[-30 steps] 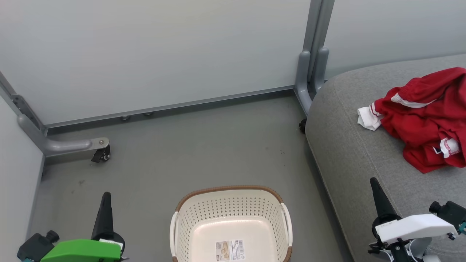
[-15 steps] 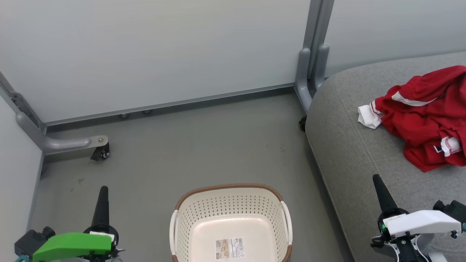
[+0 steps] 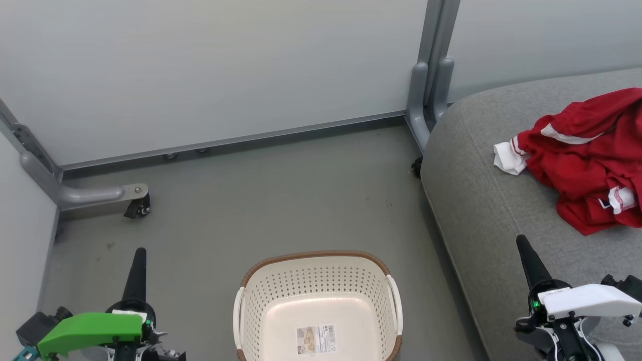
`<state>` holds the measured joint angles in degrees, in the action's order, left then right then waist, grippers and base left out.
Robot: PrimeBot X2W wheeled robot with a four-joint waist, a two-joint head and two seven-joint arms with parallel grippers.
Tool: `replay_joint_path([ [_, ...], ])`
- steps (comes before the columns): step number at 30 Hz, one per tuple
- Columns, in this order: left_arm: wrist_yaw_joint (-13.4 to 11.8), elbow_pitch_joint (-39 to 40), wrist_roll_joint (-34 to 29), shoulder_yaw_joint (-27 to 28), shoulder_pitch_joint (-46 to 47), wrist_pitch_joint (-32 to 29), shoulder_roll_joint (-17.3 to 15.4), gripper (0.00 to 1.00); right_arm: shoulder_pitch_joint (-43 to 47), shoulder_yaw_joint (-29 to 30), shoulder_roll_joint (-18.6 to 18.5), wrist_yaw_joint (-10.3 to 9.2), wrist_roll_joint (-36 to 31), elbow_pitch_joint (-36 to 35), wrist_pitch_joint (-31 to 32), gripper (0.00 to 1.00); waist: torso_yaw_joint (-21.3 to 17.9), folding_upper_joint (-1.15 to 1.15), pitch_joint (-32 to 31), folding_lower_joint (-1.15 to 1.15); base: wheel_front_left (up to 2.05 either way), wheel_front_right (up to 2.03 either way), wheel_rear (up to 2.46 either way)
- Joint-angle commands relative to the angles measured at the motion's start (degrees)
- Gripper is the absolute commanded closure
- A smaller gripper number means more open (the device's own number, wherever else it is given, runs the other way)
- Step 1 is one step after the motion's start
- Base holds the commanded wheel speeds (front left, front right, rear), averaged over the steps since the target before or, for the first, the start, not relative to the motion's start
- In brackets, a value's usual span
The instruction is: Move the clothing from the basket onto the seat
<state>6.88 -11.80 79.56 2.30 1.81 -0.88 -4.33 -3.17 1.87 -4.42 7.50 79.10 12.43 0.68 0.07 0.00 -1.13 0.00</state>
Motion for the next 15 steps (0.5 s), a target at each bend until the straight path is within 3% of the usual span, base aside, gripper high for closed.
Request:
replay_joint_path([
  [1, 0.4, 0.0, 1.5, 0.4, 1.5, -0.3, -0.4, 1.0, -1.3, 0.4, -0.3, 0.0, 1.5, 0.0, 0.5, 1.0, 0.0, 0.0, 0.1, 0.0, 0.0, 0.0, 0.0],
  [15, 0.6, -1.0, 7.8, 1.3, 3.2, -2.1, -0.2, 1.0, -2.2, 1.5, -0.2, 0.0, 8.1, 0.8, 2.3, 1.0, 0.0, 0.0, 0.6, 0.0, 0.0, 0.0, 0.0],
])
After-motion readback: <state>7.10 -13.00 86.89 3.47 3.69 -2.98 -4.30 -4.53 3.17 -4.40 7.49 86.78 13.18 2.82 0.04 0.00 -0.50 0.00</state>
